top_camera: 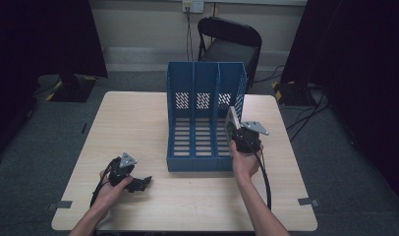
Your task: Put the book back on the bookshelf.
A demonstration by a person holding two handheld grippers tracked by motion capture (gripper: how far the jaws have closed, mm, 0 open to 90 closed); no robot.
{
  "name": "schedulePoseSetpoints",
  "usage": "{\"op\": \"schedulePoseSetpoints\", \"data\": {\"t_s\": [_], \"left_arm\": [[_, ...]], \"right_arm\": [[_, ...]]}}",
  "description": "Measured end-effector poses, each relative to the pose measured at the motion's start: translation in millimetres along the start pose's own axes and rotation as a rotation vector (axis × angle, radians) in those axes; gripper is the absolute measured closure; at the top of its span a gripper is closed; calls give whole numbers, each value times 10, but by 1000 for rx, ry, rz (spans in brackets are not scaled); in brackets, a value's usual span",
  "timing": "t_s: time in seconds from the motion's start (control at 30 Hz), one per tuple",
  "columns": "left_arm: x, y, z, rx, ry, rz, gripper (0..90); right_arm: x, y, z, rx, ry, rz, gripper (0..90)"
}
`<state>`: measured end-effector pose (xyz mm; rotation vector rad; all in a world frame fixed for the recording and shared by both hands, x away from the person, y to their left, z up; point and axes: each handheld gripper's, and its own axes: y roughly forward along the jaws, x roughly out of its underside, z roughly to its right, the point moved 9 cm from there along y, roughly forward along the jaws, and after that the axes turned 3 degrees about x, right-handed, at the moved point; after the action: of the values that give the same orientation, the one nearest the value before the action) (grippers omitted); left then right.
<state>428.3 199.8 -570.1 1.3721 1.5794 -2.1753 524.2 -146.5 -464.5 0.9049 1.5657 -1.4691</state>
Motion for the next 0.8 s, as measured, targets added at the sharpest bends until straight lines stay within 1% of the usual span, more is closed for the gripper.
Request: {"op": "schedulePoseSetpoints", "data": {"t_s": [0.03,0.1,0.13,0.17,0.2,0.23,0.3,0.4,0.67,0.7,0.73,0.77,0.8], "left_arm": [[0,0,0,0,0,0,8],[0,0,0,0,0,0,8],[0,0,0,0,0,0,8],[0,0,0,0,0,0,8],[0,0,0,0,0,0,8],[0,0,1,0,0,0,8],[3,-4,1,0,4,-2,8],[6,-6,3,1,5,-3,8],[7,-7,6,1,5,-3,8],[7,-7,6,1,5,-3,8],[7,-7,6,1,5,-3,8],[7,-8,6,1,5,-3,8],[6,-8,4,1,8,-3,8]], "right_arm": [[0,0,0,0,0,0,766],[5,-13,0,28,-5,17,767],[5,-13,0,28,-5,17,767],[8,-28,8,50,1,33,768],[8,-28,8,50,1,33,768],[19,-38,14,64,14,41,768],[22,-39,15,73,20,45,768],[23,-39,17,76,20,45,767],[20,-40,26,56,16,30,753],[15,-43,32,53,21,30,722],[15,-43,32,53,21,30,722],[1,-45,41,48,22,31,683],[1,-45,41,48,22,31,683]]}}
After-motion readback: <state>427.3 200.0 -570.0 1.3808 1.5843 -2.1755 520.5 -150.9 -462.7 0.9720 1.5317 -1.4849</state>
